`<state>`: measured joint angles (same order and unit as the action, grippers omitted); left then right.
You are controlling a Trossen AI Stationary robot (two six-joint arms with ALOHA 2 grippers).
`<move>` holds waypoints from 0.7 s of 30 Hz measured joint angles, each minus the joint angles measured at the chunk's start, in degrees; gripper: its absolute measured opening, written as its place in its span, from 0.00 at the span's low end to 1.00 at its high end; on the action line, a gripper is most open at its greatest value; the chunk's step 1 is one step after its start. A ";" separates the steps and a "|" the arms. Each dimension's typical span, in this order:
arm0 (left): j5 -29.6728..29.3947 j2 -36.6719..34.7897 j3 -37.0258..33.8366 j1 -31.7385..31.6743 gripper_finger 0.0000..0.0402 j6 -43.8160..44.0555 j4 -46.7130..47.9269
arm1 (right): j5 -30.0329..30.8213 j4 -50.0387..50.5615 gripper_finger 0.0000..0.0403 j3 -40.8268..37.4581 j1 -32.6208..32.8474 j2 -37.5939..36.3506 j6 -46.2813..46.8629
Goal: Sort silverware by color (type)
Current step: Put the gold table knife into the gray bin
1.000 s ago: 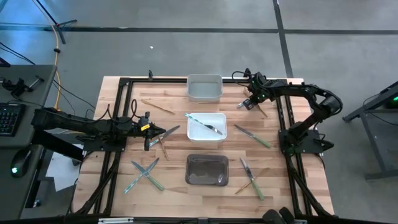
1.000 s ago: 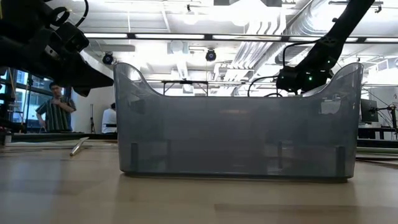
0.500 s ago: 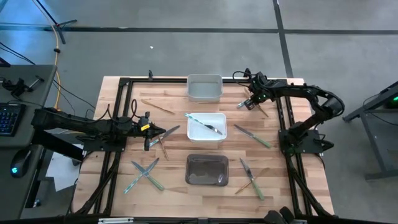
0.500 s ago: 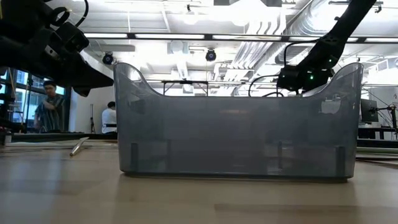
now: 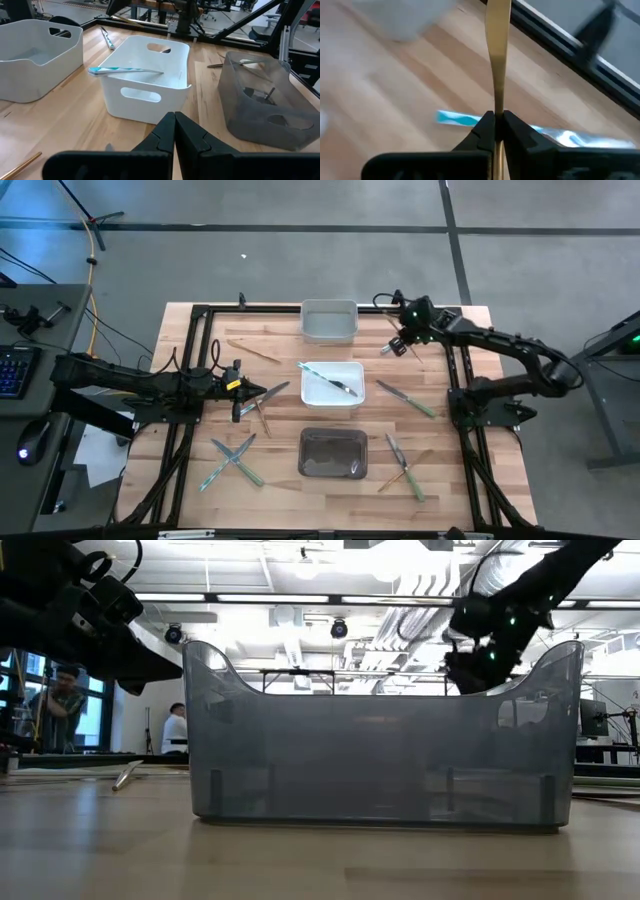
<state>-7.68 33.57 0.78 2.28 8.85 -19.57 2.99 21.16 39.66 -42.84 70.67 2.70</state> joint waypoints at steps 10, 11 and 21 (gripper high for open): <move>0.00 0.01 0.00 0.00 0.00 0.05 -0.01 | -0.50 -14.56 0.01 0.09 15.72 -1.26 4.22; 0.00 0.01 0.00 0.00 0.00 0.13 0.00 | -0.49 -14.96 0.00 0.09 17.00 -1.26 4.59; -0.04 0.01 0.00 0.02 0.00 0.51 -0.06 | 0.55 -10.53 0.00 6.26 31.10 -1.28 11.70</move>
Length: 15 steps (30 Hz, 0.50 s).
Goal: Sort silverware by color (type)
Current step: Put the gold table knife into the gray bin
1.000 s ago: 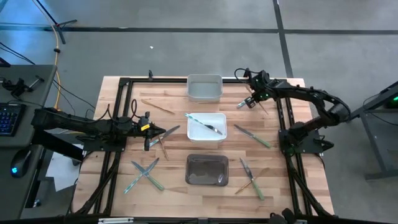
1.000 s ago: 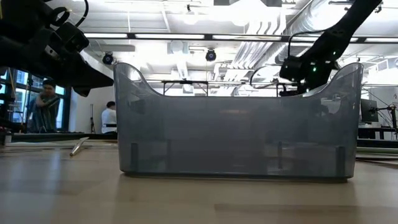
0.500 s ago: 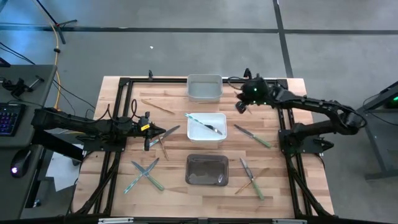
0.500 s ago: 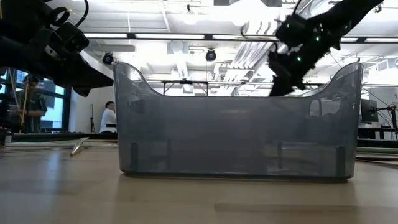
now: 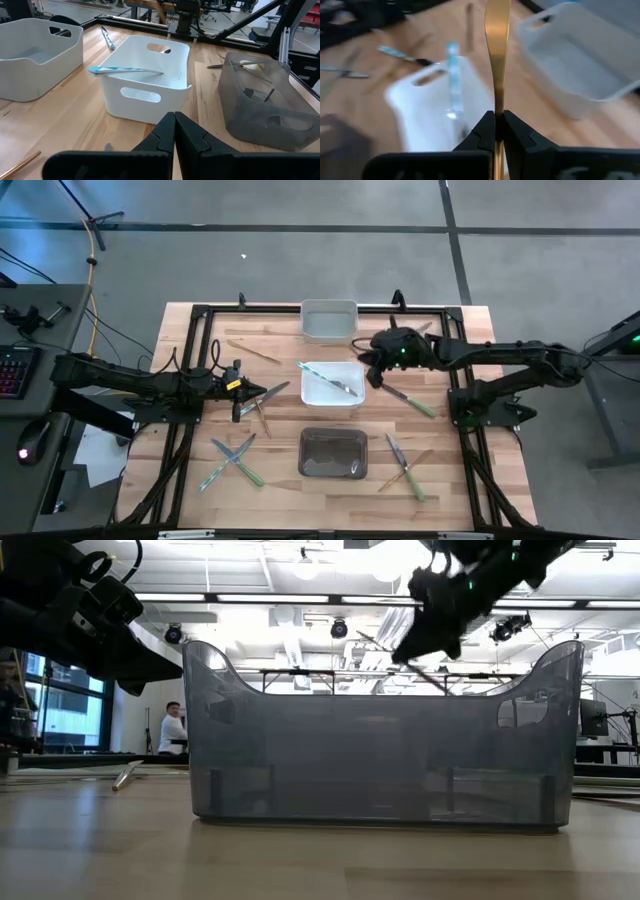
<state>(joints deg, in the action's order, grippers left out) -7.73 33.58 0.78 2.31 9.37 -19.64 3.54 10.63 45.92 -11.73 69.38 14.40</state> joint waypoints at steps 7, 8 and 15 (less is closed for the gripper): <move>-0.07 0.00 0.00 0.00 0.00 0.04 0.00 | 0.03 4.66 0.00 7.61 12.81 1.40 12.72; -0.07 0.00 0.00 0.00 0.00 0.04 0.00 | 0.02 4.62 0.00 8.69 14.85 2.22 14.47; -0.11 0.00 0.00 0.00 0.00 0.63 -0.07 | 2.42 9.86 0.00 17.44 25.24 12.08 26.93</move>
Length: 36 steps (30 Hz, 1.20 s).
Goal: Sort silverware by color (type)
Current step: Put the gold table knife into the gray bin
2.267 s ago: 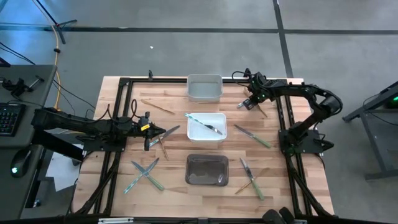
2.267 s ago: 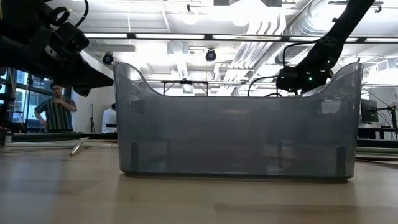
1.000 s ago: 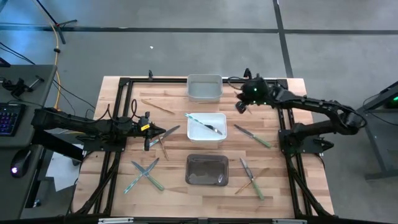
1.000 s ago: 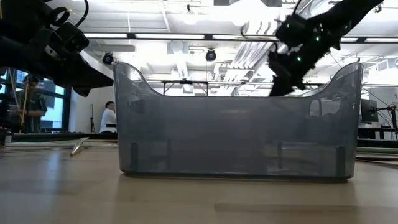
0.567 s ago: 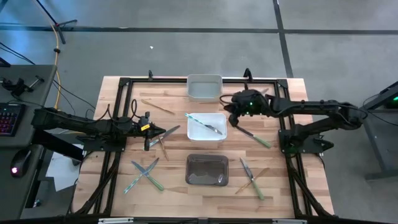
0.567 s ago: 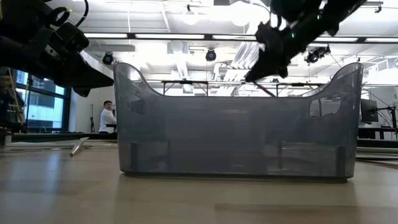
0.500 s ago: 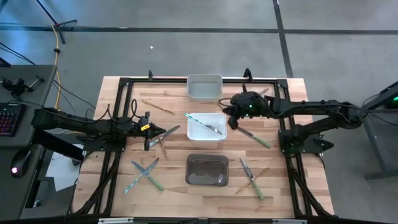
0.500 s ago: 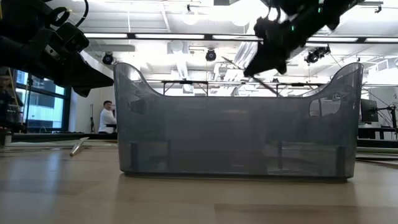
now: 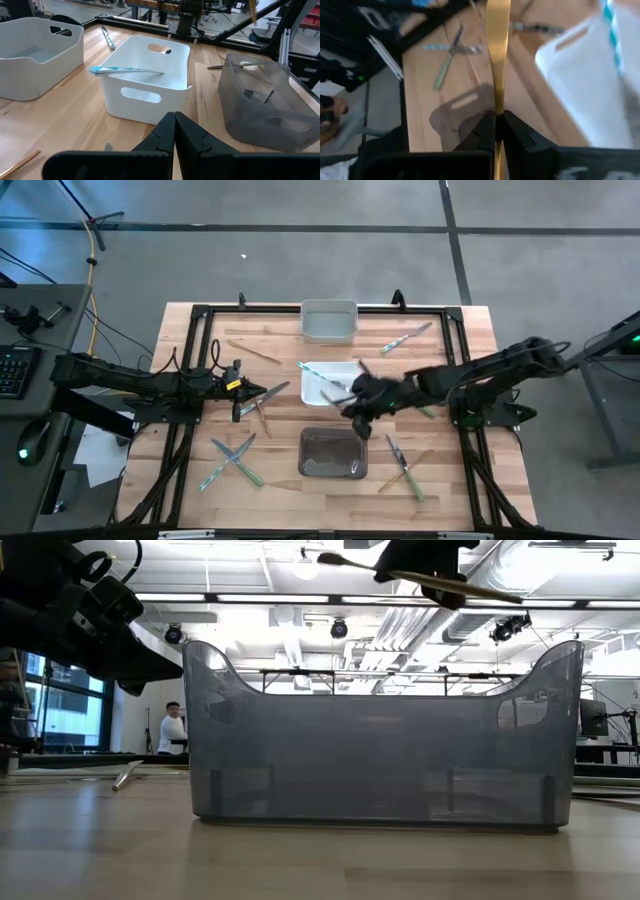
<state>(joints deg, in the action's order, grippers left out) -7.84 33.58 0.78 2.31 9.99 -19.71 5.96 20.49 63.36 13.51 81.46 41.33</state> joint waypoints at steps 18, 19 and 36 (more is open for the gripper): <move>-0.07 0.00 0.00 0.00 0.00 0.88 0.09 | -7.63 22.50 0.00 27.30 7.07 29.31 6.24; -0.07 0.00 0.00 0.00 0.00 0.88 0.09 | -8.15 22.94 0.00 27.55 6.97 29.68 6.24; -0.21 -0.02 0.00 -0.02 0.00 0.90 0.11 | -9.30 28.19 0.00 27.60 2.60 29.98 6.64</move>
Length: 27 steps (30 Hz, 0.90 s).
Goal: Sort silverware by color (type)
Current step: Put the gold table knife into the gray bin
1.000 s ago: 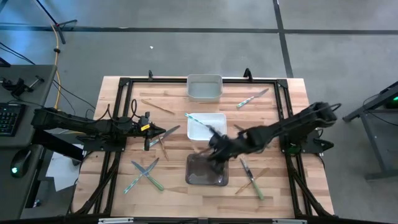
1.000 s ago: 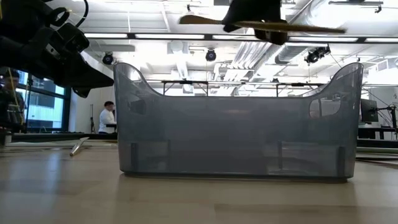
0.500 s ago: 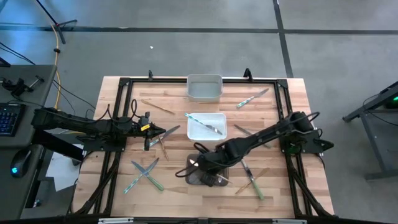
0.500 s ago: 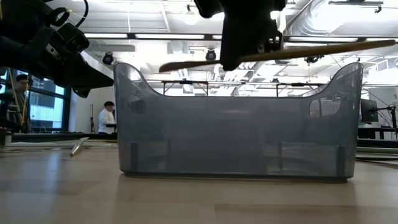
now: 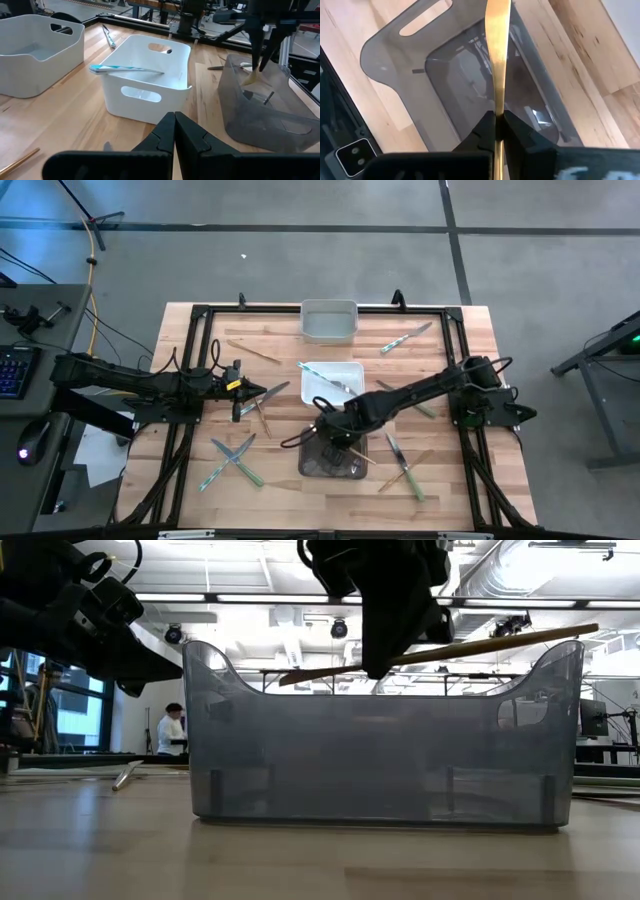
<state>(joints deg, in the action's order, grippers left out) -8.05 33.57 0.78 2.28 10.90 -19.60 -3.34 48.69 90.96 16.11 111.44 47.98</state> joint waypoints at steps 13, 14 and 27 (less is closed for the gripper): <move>-0.10 0.02 0.00 0.02 0.00 0.02 -0.02 | -4.02 0.21 0.00 0.00 -0.79 -0.07 -4.01; -0.08 0.01 0.00 0.00 0.00 0.04 -0.02 | -4.21 1.01 0.00 0.16 -1.07 -0.11 -4.85; -0.10 0.02 0.00 0.00 0.00 0.04 -0.06 | 7.05 20.65 0.00 16.55 -15.37 -0.39 -25.90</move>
<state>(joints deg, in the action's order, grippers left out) -8.14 33.58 0.78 2.28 10.94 -19.66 3.71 69.33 107.50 0.74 111.04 22.08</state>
